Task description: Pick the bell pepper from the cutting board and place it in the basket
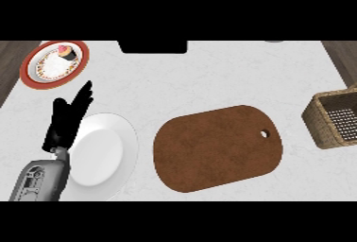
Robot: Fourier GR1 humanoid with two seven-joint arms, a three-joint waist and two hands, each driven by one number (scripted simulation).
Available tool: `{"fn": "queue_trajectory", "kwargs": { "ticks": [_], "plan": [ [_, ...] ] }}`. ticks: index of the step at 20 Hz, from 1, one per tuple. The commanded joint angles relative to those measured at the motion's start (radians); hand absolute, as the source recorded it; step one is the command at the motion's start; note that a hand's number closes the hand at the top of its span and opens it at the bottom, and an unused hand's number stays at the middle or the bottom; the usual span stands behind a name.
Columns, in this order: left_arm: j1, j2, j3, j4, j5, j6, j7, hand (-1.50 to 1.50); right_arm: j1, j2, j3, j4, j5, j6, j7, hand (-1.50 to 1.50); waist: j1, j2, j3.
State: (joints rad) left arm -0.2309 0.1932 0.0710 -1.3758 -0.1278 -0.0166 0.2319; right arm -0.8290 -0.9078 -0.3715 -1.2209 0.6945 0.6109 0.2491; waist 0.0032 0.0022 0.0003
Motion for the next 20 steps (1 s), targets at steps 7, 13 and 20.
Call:
{"fn": "queue_trajectory", "kwargs": {
  "ticks": [7,13,20],
  "plan": [
    [0.014,-0.008,-0.006,-0.045,-0.015,0.012,0.018,0.0,0.091,0.103,-0.096,0.161,-0.07,-0.087,-0.012,-1.5,-0.001,-0.003,0.0],
    [0.087,-0.017,-0.015,-0.043,-0.022,-0.003,-0.033,0.0,0.088,0.15,-0.121,0.147,-0.113,-0.176,-0.038,-1.5,0.004,-0.002,0.0],
    [-0.015,-0.01,0.015,0.007,-0.003,-0.005,0.002,0.0,0.047,0.109,-0.261,0.176,-0.175,-0.331,-0.08,-1.5,-0.004,0.0,0.0]
  ]
}}
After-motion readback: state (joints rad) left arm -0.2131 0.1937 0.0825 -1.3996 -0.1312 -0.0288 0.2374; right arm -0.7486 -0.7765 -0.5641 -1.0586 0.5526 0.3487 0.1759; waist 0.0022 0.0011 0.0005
